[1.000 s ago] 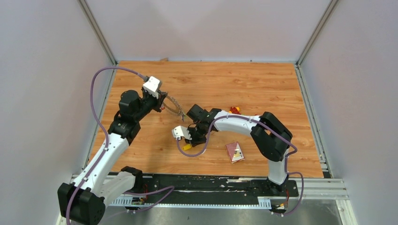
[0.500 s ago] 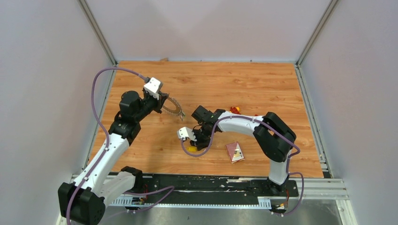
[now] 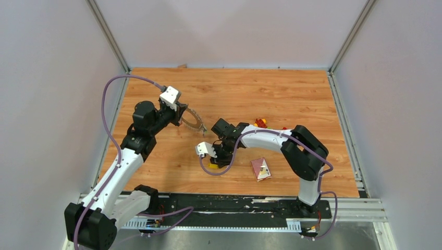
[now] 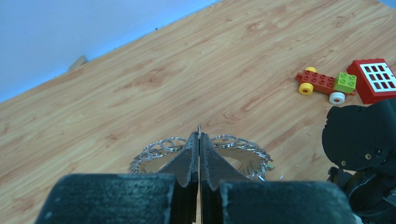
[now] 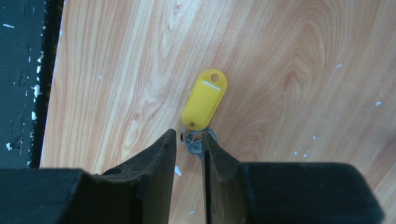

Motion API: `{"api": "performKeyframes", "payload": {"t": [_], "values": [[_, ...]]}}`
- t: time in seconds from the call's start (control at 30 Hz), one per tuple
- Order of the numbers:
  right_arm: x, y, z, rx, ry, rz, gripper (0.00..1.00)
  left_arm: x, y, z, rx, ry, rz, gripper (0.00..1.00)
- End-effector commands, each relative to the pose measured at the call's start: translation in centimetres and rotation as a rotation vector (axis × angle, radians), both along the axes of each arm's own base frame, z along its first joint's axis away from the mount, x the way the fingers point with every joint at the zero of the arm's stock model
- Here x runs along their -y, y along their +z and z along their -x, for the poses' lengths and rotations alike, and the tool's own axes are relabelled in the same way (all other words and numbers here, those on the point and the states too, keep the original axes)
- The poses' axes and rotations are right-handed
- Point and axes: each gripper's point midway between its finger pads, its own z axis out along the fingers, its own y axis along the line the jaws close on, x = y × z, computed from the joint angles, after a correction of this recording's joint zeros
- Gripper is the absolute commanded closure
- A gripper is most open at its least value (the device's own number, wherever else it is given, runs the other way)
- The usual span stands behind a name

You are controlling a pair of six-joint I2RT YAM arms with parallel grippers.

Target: Put the keys on the keyring

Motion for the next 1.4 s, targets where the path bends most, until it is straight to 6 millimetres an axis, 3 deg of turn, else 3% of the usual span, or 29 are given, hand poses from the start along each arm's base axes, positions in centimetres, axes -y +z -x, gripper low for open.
{"api": "performKeyframes", "payload": {"t": [0.0, 0.47, 1.37], "values": [[-1.3, 1.4, -0.3, 0.057, 0.016, -0.052, 0.73, 0.1, 2.7, -0.3, 0.092, -0.006, 0.041, 1.00], [-1.2, 1.1, -1.0, 0.104, 0.013, -0.033, 0.83, 0.2, 2.7, -0.2, 0.094, -0.011, 0.041, 1.00], [-1.6, 0.9, -1.1, 0.103, 0.054, -0.038, 0.83, 0.3, 2.5, -0.1, 0.091, -0.019, 0.044, 1.00]]}}
